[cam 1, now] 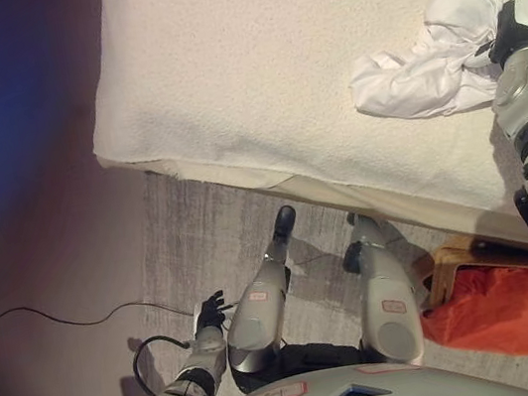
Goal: Put the clothes on the bed into the basket.
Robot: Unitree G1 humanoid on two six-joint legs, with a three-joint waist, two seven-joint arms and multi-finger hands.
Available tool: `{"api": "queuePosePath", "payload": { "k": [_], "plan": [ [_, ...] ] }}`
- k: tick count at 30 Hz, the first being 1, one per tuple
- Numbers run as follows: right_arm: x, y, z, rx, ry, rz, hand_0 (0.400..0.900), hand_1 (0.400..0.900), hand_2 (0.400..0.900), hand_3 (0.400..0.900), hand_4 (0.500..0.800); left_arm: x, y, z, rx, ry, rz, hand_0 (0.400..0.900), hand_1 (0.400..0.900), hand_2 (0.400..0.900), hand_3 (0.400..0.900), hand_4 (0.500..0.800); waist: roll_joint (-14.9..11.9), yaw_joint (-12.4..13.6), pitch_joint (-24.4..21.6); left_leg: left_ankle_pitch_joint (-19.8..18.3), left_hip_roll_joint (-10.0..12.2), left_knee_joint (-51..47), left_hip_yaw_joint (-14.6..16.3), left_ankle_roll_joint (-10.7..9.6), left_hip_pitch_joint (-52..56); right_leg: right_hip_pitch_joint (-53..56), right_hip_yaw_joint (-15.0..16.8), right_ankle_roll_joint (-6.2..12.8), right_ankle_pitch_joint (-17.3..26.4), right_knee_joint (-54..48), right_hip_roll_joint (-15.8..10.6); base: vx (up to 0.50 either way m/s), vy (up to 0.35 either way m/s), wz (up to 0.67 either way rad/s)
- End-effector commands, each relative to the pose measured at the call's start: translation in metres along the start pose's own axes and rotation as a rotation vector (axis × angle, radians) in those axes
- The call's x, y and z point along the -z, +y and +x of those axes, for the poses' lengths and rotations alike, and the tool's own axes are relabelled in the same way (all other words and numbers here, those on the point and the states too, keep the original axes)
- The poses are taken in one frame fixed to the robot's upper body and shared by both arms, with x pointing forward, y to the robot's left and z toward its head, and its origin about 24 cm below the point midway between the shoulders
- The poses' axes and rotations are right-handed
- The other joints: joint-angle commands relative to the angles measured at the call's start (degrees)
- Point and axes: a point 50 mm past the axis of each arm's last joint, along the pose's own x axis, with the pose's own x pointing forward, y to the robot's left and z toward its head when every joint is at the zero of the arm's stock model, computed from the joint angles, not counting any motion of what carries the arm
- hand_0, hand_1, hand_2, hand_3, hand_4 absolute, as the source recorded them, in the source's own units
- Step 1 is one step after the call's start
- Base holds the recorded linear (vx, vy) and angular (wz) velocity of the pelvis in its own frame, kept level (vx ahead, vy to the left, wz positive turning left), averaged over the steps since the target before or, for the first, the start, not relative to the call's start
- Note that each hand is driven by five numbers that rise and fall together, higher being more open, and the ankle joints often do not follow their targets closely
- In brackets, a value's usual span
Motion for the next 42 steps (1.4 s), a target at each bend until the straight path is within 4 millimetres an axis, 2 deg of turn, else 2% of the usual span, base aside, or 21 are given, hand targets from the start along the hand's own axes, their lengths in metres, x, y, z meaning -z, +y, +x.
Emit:
{"api": "queuePosePath", "payload": {
  "k": [1,5,9,10,12,13,14,18,20,21,22,25,29,30,31,32,37,42],
  "plan": [
    [-0.02,-0.026,0.006,0.072,-0.074,0.047,0.4,0.4,0.4,0.4,0.5,0.031,0.024,-0.003,-0.077,0.099,0.044,0.9,0.9,0.9,0.9,0.8,0.74,0.73,-1.7,6.49,1.21,-7.03,3.55,-0.63,0.49,0.81,5.28,6.3,-1.61,4.96,-4.05,0.0,0.0,0.0],
    [-0.014,-0.026,0.006,0.071,-0.05,0.093,0.4,0.4,0.4,0.4,0.5,0.032,0.027,-0.003,-0.085,0.11,0.038,0.9,0.9,0.9,0.9,0.8,0.29,0.16,-2.26,6.24,0.9,-7.03,4.22,-0.48,1.42,2.0,5.45,6.43,-1.34,4.2,-4.24,0.0,0.024,-0.05],
    [-0.011,-0.018,0.004,0.051,-0.04,0.117,0.4,0.4,0.4,0.4,0.5,0.033,0.029,-0.002,-0.091,0.122,0.035,0.9,0.9,0.9,0.9,0.8,-0.55,-0.62,-3.16,5.53,0.99,-7.03,5.27,-0.33,2.98,3.34,5.88,6.43,-1.36,3.7,-4.12,0.02,0.029,-0.16],
    [-0.003,-0.01,0.002,0.032,-0.015,0.127,0.4,0.4,0.4,0.4,0.5,0.035,0.03,-0.002,-0.094,0.136,0.04,0.9,0.9,0.9,0.9,0.8,-1.27,-1.18,-4.23,4.55,1.27,-7.03,6.02,-0.24,4.67,5.26,6.25,6.42,-1.58,3.08,-3.82,0.04,0.019,-0.12],
    [0.001,-0.006,0.001,0.022,-0.006,0.133,0.4,0.4,0.4,0.4,0.5,0.037,0.032,-0.003,-0.098,0.147,0.039,0.9,0.9,0.9,0.9,0.8,-1.89,-1.66,-4.99,4.29,1.15,-7.03,6.44,-0.03,5.28,5.92,6.34,6.55,-1.28,2.55,-3.91,0.06,0.038,-0.31],
    [0.01,0.005,-0.002,-0.008,0.012,0.136,0.4,0.4,0.4,0.4,0.5,0.04,0.035,-0.003,-0.108,0.166,0.046,0.9,0.9,0.9,0.9,0.8,-3.27,-2.72,-6.41,3.31,1.41,-7.03,7.74,0.15,7.33,7.44,7.02,6.66,-1.07,1.7,-3.48,0.07,0.038,-0.42],
    [0.01,0.005,-0.002,-0.008,0.012,0.137,0.4,0.4,0.4,0.4,0.5,0.04,0.036,-0.003,-0.108,0.167,0.047,0.9,0.9,0.9,0.9,0.8,-3.32,-2.65,-6.39,3.29,1.4,-7.03,7.81,0.16,7.38,7.48,7.09,6.67,-1.04,1.65,-3.47,0.11,0.031,-0.63],
    [0.048,0.028,-0.013,-0.071,0.096,0.127,0.4,0.4,0.4,0.4,0.5,0.048,0.045,-0.004,-0.133,0.215,0.05,0.9,0.9,0.9,0.9,0.8,-6.95,-5.47,-9.8,0.38,2.08,-7.03,12.29,1.4,12.74,10.6,10.09,7.1,-0.51,0.15,-2.08,0.08,0.029,-0.67],
    [0.06,0.038,-0.019,-0.102,0.11,0.098,0.4,0.4,0.4,0.4,0.5,0.053,0.051,-0.005,-0.146,0.238,0.061,0.9,0.9,0.9,0.9,0.8,-7.9,-6.35,-10.84,-0.39,2.22,-7.03,13.75,1.72,14.45,10.98,11.77,7.13,-0.72,0.53,-1.34,0.04,0.029,-0.54],
    [0.06,0.038,-0.019,-0.102,0.111,0.098,0.4,0.4,0.4,0.4,0.5,0.054,0.051,-0.005,-0.146,0.238,0.062,0.9,0.9,0.9,0.9,0.8,-7.92,-6.24,-10.81,-0.42,2.24,-7.03,13.84,1.72,14.53,11.0,11.86,7.12,-0.73,0.55,-1.3,0.04,0.028,-0.47],
    [0.076,0.041,-0.023,-0.114,0.133,0.076,0.4,0.4,0.4,0.4,0.5,0.058,0.057,-0.006,-0.159,0.259,0.071,0.9,0.9,0.9,0.9,0.8,-8.6,-7.49,-11.68,-1.12,2.44,-7.03,14.73,1.93,16.18,11.64,13.16,7.12,-1.02,0.99,-0.84,0.04,0.028,-0.41],
    [0.098,0.046,-0.031,-0.134,0.17,0.065,0.4,0.4,0.4,0.4,0.5,0.063,0.062,-0.008,-0.166,0.283,0.087,0.9,0.9,0.9,0.9,0.8,-9.19,-9.2,-12.99,-2.21,2.65,-7.03,16.54,2.14,18.24,12.48,14.89,7.18,-1.23,0.99,-0.11,0.04,0.039,-0.48],
    [0.114,0.048,-0.037,-0.149,0.199,0.072,0.4,0.4,0.4,0.4,0.5,0.067,0.069,-0.009,-0.175,0.302,0.094,0.9,0.9,0.9,0.9,0.8,-9.75,-10.69,-14.24,-3.21,2.9,-7.03,19.09,2.41,20.05,12.5,17.01,7.3,-1.08,0.98,1.08,0.02,0.021,-0.52],
    [0.127,0.046,-0.04,-0.155,0.232,0.063,0.4,0.4,0.4,0.4,0.5,0.067,0.072,-0.009,-0.177,0.304,0.092,0.9,0.9,0.9,0.9,0.8,-9.94,-11.6,-14.87,-3.76,2.89,-7.03,20.47,2.67,21.18,12.49,18.32,7.45,-1.0,1.24,1.77,0.01,0.023,-0.39],
    [0.127,0.046,-0.04,-0.155,0.232,0.063,0.4,0.4,0.4,0.4,0.5,0.067,0.072,-0.009,-0.177,0.304,0.093,0.9,0.9,0.9,0.9,0.8,-9.94,-11.49,-14.83,-3.8,2.91,-7.03,20.56,2.66,21.25,12.5,18.4,7.45,-1.01,1.26,1.81,0.02,0.028,-0.57],
    [0.142,0.044,-0.045,-0.157,0.275,0.063,0.4,0.4,0.4,0.4,0.5,0.065,0.073,-0.008,-0.173,0.298,0.101,0.9,0.9,0.9,0.9,0.8,-10.07,-12.33,-15.48,-4.21,2.92,-7.03,21.47,2.8,22.14,12.68,19.54,7.55,-1.05,1.5,2.3,0.02,0.018,-0.33],
    [0.183,0.036,-0.06,-0.152,0.404,0.066,0.4,0.4,0.4,0.4,0.5,0.062,0.076,-0.007,-0.165,0.288,0.116,0.9,0.9,0.9,0.9,0.8,-9.95,-14.14,-16.63,-4.97,2.91,-7.01,23.7,2.95,23.9,13.17,21.33,7.88,-0.93,1.6,3.18,0.01,0.017,-0.29],
    [0.221,0.029,-0.079,-0.154,0.541,0.046,0.4,0.4,0.4,0.4,0.5,0.055,0.077,-0.005,-0.157,0.27,0.142,0.9,0.9,0.9,0.9,0.8,-9.73,-15.67,-17.12,-5.43,2.62,-6.98,24.26,3.34,24.58,13.1,22.32,8.03,-0.88,1.95,3.49,0.0,0.012,-0.1]
  ]
}}
